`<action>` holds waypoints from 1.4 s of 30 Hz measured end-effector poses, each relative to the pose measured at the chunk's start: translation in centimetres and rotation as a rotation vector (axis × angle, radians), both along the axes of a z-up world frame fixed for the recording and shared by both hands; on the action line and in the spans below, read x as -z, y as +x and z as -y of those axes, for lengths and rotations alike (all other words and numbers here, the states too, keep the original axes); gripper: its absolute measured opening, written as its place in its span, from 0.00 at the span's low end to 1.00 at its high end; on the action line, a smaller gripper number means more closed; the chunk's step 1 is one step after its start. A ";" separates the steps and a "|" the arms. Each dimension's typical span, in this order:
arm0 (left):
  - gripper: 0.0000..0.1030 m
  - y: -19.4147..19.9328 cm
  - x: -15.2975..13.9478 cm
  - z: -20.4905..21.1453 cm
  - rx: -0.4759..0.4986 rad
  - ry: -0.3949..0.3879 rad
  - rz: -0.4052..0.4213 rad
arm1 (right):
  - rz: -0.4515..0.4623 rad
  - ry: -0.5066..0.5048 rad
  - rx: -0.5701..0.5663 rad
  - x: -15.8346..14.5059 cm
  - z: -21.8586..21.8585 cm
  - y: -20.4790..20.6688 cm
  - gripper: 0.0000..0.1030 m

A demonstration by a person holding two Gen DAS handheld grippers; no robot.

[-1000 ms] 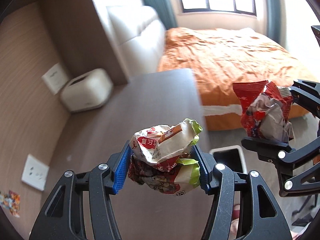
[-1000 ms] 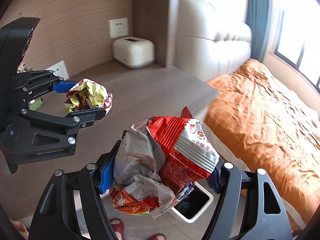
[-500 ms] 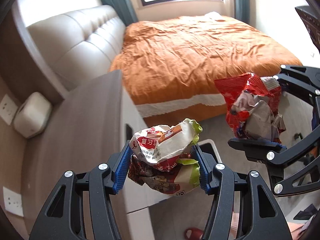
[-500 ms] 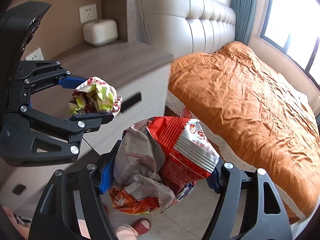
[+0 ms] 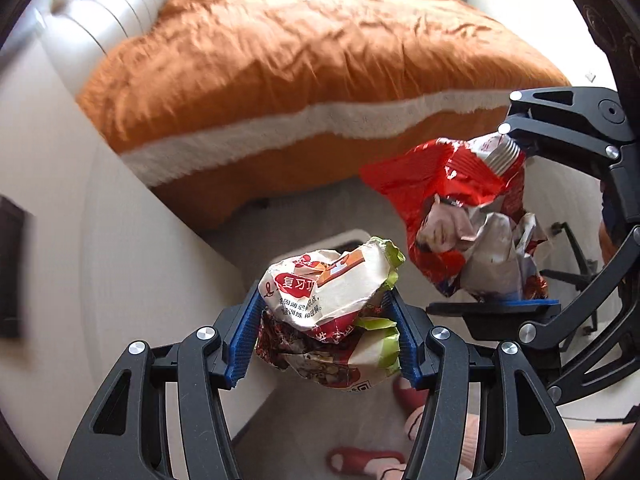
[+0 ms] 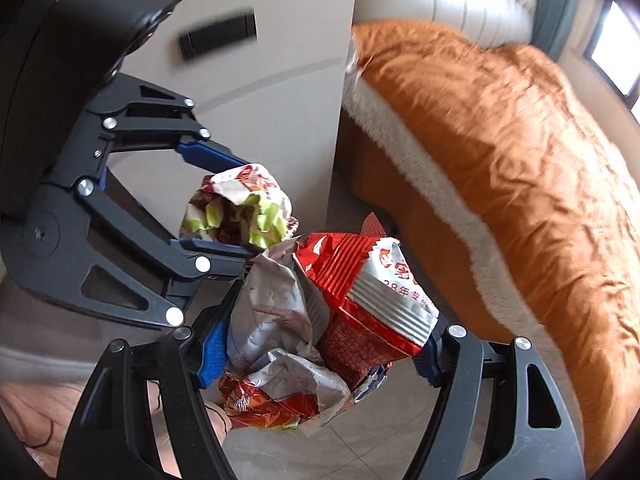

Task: Collect trash
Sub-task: 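Lift both wrappers and carry them toward the white bin, then open both tools over the white bin to drop the wrappers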

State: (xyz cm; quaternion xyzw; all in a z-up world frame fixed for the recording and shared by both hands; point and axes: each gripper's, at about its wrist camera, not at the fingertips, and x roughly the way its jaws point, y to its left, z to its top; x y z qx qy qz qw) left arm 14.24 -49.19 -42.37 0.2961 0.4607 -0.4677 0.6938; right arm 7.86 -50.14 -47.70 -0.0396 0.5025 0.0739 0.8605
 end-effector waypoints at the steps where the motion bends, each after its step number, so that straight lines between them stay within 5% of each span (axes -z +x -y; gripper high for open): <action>1: 0.56 0.2 2.0 0.5 0.016 0.003 -0.011 | -0.014 0.005 -0.016 1.6 0.2 0.4 0.71; 6: 0.57 1.2 12.3 2.7 0.090 0.076 -0.072 | -0.073 -0.049 -0.093 10.9 1.0 2.4 0.71; 11: 0.62 1.1 19.3 3.0 0.158 0.123 -0.088 | -0.121 -0.054 -0.150 17.6 1.4 3.3 0.73; 12: 0.75 1.0 20.4 3.1 0.170 0.133 -0.088 | -0.130 -0.056 -0.166 18.5 1.3 3.3 0.75; 13: 0.96 0.9 21.2 3.2 0.178 0.142 -0.086 | -0.140 -0.059 -0.188 19.7 1.3 3.3 0.88; 14: 0.95 0.8 22.2 3.5 0.185 0.151 -0.080 | -0.144 -0.066 -0.205 20.7 1.3 3.3 0.96; 18: 0.95 0.0 24.8 3.7 0.233 0.186 -0.076 | -0.184 -0.112 -0.237 22.9 1.4 3.3 0.96; 25: 0.95 -0.7 23.3 3.5 0.218 0.148 -0.101 | -0.164 -0.110 -0.225 20.7 1.4 2.9 0.96; 42: 0.95 -2.3 8.9 1.9 0.218 0.015 -0.007 | -0.078 -0.116 -0.144 7.2 0.8 0.1 0.96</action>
